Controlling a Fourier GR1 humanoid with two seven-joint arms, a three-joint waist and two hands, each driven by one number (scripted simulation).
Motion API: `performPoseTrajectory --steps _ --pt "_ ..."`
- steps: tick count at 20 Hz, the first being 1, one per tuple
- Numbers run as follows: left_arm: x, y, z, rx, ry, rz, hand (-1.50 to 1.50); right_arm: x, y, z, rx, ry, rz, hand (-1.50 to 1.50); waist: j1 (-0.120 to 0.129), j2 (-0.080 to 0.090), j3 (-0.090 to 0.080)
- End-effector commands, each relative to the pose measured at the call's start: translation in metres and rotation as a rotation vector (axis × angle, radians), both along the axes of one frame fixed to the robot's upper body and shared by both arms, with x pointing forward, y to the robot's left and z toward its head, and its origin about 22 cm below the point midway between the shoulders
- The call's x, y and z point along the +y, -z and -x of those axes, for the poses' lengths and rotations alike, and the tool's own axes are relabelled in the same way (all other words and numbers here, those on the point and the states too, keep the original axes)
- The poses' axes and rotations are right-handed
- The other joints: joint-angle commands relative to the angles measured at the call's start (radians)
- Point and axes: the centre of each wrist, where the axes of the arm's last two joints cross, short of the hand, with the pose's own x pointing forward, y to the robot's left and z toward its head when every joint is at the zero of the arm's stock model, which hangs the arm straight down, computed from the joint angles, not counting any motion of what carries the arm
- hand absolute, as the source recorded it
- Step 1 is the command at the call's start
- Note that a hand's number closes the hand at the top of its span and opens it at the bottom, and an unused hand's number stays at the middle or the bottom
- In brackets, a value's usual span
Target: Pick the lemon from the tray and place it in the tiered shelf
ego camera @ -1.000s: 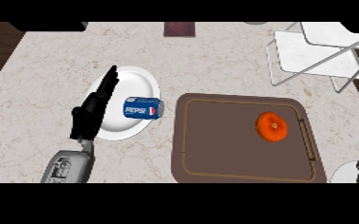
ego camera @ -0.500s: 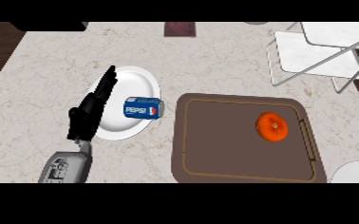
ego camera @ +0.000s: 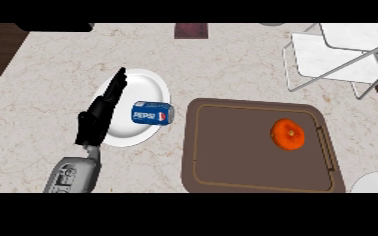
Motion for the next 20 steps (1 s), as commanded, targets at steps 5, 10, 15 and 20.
performPoseTrajectory --steps 5,10,15,20 --pt "0.003 -0.007 0.007 0.004 0.007 -0.004 0.00 -0.034 0.008 -0.004 -0.193 -0.126 -0.240 1.50 -0.005 -0.003 0.001" --pt "0.022 -0.010 0.008 0.016 0.002 -0.015 0.00 -0.056 0.029 -0.012 -0.170 -0.140 -0.234 1.50 -0.006 -0.004 0.000" --pt "0.003 0.009 0.002 0.004 -0.014 0.015 0.00 -0.057 0.036 -0.036 -0.192 -0.140 -0.242 1.50 -0.003 -0.001 0.000" --pt "0.002 0.000 0.002 0.027 0.005 0.015 0.00 -0.081 0.059 -0.026 -0.084 0.169 -0.179 -1.50 -0.013 -0.004 -0.001"
